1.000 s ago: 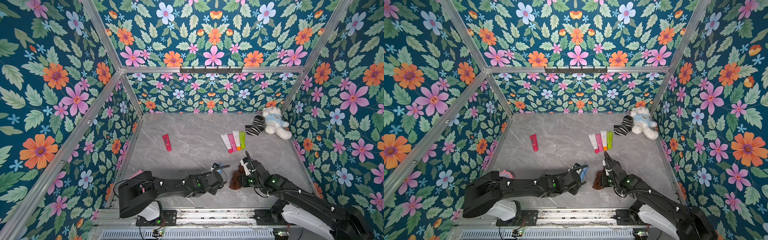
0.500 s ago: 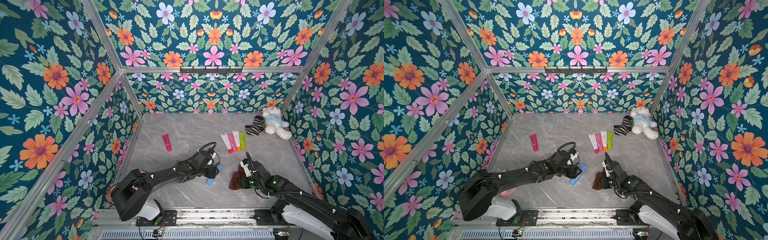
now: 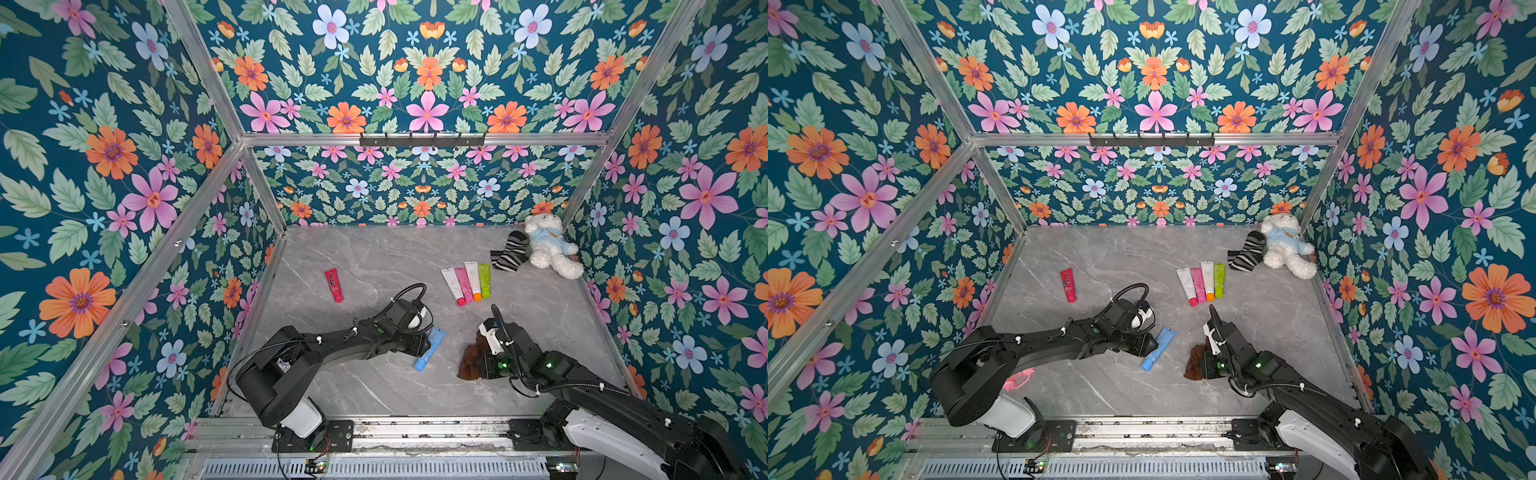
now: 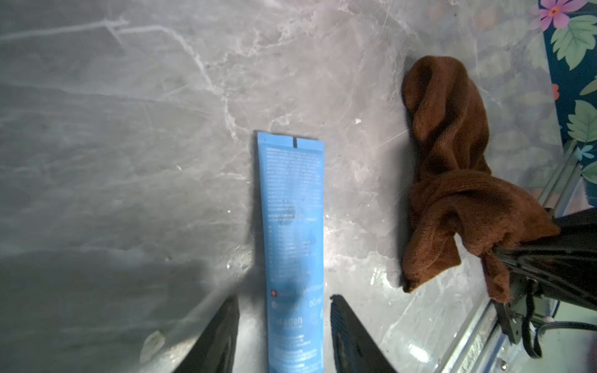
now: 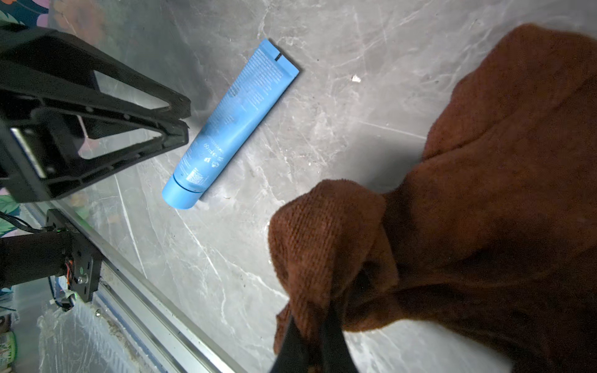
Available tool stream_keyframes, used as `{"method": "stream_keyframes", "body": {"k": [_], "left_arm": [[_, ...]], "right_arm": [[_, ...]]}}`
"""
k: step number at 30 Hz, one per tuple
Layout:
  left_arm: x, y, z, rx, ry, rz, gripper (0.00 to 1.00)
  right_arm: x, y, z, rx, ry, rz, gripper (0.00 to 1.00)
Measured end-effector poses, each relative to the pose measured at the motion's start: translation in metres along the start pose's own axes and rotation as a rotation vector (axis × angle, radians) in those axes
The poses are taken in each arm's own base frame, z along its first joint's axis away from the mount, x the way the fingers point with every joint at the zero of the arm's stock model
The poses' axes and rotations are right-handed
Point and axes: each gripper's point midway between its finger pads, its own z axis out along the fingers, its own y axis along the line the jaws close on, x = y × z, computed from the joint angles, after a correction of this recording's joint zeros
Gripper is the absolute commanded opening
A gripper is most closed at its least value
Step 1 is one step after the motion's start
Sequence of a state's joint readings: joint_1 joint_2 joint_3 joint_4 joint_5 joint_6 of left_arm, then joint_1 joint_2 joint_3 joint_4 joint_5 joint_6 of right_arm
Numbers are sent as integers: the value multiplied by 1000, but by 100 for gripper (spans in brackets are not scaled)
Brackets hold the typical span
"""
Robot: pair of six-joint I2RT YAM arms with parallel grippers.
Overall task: Wipe the surface of the toothpaste tube
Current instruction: Adjust the toothpaste at the center of the board.
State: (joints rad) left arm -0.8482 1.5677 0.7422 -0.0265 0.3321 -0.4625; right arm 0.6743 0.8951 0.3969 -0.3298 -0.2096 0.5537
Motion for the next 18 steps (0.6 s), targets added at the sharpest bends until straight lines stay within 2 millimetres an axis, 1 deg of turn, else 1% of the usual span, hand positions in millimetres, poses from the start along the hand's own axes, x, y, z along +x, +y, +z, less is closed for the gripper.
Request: {"method": "stream_keyframes", "body": {"k": [3,5,11,16,18], "left_arm": [[9,2,6,9,37,-2,37],[14,2,9,20,53,-5,29],[15,-1,11,46,51,0,13],[12,-4,11,63,35,7,0],[11,-2,9,41,25,10,0]], "right_arm": [[-1,1,0,-3,-4,-1,0],[-2,1,0,-5,-7,-2,0],[-2,2,1,-8,-4,-2,0],[-1,2,1,-11,-2,-3,0],[-1,2,1,-11,-3,-6,0]]}}
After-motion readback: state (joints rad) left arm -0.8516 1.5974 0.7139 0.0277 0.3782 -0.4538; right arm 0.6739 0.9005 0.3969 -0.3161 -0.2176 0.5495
